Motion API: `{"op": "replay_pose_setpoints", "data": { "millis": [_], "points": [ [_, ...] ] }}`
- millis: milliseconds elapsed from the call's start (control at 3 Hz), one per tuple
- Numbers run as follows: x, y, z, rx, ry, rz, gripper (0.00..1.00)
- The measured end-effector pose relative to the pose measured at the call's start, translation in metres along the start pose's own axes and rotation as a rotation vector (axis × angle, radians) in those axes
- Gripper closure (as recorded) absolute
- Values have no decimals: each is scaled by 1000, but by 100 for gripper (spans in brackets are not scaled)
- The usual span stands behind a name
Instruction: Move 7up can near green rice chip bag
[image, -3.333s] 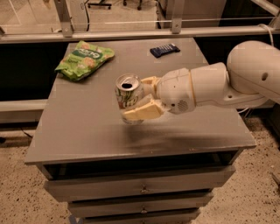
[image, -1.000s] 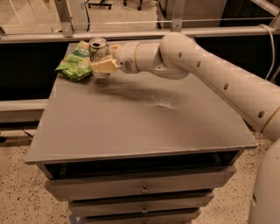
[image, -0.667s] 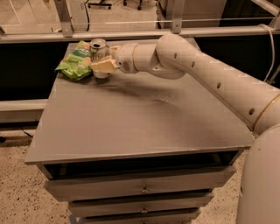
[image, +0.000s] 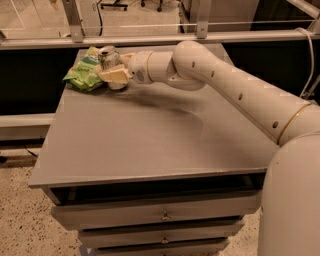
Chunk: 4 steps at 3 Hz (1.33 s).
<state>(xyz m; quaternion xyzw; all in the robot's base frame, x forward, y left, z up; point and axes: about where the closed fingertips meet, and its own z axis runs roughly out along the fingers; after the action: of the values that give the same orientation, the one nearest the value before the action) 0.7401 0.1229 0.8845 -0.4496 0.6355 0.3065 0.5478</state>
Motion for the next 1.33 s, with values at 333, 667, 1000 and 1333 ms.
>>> {"op": "replay_pose_setpoints", "data": {
  "millis": [333, 667, 1000, 1333],
  "points": [
    [0, 0, 3, -7, -6, 4, 0],
    [-4, 3, -25, 1, -15, 4, 0],
    [-8, 7, -72, 21, -23, 2, 0],
    [-30, 15, -144, 13, -79, -27, 0]
  ]
}}
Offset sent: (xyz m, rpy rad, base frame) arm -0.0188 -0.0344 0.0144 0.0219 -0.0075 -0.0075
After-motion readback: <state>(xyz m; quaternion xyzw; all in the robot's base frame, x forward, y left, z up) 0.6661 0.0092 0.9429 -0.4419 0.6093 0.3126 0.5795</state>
